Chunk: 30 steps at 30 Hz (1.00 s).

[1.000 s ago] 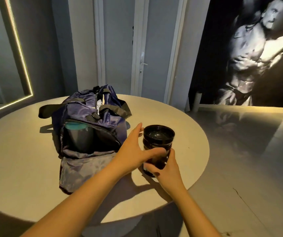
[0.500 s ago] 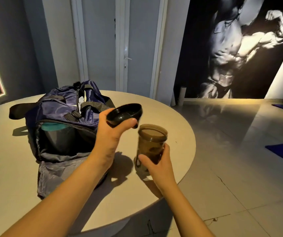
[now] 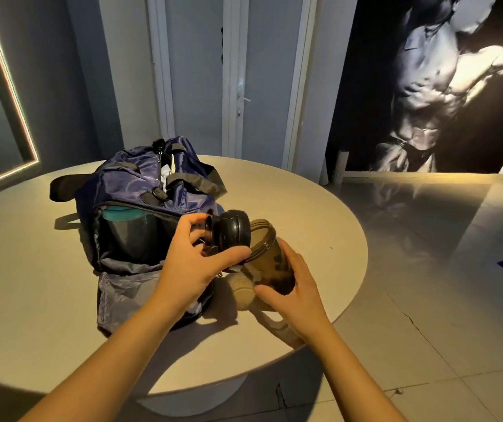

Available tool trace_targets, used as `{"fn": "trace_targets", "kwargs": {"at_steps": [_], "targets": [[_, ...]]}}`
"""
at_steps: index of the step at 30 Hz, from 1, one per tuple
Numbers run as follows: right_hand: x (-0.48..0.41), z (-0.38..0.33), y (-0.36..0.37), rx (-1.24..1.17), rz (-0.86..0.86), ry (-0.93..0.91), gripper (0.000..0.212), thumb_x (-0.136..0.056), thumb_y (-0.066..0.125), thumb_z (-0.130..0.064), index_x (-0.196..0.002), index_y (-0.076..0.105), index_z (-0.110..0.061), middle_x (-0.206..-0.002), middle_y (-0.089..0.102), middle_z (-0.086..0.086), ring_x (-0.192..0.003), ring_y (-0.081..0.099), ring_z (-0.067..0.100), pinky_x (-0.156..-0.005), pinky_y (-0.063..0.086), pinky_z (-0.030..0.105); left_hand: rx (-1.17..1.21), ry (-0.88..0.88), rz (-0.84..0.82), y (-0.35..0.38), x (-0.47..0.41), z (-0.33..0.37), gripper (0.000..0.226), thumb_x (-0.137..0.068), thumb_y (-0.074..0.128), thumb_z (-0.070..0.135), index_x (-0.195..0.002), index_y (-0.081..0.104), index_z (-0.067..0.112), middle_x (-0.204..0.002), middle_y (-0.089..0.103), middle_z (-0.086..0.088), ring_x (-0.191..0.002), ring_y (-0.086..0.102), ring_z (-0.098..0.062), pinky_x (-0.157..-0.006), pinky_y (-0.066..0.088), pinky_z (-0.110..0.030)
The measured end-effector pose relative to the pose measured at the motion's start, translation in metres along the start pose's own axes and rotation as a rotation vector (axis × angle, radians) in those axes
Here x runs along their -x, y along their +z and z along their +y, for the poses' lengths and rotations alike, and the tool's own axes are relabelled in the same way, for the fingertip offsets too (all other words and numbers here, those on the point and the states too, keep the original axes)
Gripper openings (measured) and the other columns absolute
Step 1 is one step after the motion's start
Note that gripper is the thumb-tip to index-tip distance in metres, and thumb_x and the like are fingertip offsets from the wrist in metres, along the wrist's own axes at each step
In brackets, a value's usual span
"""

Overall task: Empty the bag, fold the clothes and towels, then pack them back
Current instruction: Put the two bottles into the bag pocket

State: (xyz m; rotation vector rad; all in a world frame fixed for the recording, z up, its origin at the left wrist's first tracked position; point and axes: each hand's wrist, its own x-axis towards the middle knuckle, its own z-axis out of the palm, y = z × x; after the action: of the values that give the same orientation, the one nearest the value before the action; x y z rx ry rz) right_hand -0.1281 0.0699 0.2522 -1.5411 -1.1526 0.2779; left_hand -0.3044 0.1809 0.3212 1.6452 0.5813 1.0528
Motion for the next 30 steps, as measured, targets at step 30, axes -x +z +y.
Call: {"fn": "trace_targets", "kwargs": {"at_steps": [30], "targets": [[0.007, 0.006, -0.01, -0.323, -0.002, 0.14, 0.073, -0.057, 0.086, -0.055, -0.122, 0.059, -0.039, -0.119, 0.064, -0.008, -0.112, 0.064, 0.021, -0.089, 0.061, 0.04, 0.16, -0.161, 0.024, 0.005, 0.025, -0.052, 0.061, -0.074, 0.079, 0.046, -0.125, 0.06, 0.018, -0.108, 0.075, -0.003, -0.097, 0.073, -0.012, -0.071, 0.058, -0.021]]}}
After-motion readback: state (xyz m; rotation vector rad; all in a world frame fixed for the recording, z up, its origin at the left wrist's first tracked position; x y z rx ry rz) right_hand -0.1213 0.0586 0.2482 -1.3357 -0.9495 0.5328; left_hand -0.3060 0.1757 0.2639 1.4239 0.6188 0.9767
